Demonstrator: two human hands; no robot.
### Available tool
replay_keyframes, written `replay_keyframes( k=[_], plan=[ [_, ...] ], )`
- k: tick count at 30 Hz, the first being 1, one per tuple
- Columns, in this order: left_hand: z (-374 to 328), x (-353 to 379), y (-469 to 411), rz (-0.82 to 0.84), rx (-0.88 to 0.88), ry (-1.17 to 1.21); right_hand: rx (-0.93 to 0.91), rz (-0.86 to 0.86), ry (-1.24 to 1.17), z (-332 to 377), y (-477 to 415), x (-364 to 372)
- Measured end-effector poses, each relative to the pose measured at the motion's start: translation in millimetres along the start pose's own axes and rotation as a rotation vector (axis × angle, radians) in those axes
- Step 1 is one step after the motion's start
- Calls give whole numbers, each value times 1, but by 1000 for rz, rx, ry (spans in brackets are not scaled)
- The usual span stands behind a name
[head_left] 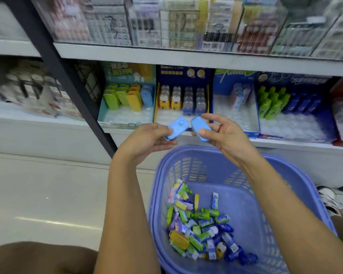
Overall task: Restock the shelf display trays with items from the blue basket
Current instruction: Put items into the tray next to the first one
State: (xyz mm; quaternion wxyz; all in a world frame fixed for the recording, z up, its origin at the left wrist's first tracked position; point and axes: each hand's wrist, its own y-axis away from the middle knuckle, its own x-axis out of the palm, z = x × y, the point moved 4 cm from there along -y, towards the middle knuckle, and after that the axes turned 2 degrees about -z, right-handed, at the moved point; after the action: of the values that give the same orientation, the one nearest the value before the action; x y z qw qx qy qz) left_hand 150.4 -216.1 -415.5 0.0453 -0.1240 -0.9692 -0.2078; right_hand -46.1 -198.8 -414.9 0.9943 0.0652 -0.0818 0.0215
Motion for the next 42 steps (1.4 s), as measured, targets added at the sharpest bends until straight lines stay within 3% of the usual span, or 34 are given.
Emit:
replay_keyframes(
  k=[3,5,9,12,18,21,30,34,38,42],
  plan=[
    [-13,-25,-1,-143,136,217,-9,7,37,9,-11,23],
    [-16,-41,-1,-254,202,328,-58,-2,218,15,-20,37],
    [-12,-68,-3,-509,257,461,-288,-156,541,36,-49,63],
    [-4,-82,-4,-618,257,486,-456,-134,743,51,-77,93],
    [4,-82,-11,-643,234,496,-486,-15,1245,37,-127,130],
    [6,-82,-14,-647,239,500,-469,33,1247,27,-136,130],
    [6,-81,-17,-676,262,448,-537,-62,1170,13,-135,124],
    [8,-82,-18,-681,263,416,-507,-68,1373,14,-145,131],
    [4,-80,-16,-671,310,298,-655,-151,1705,12,-132,135],
    [-1,-75,-11,-686,360,165,-583,-58,1705,15,-122,131]
  ],
)
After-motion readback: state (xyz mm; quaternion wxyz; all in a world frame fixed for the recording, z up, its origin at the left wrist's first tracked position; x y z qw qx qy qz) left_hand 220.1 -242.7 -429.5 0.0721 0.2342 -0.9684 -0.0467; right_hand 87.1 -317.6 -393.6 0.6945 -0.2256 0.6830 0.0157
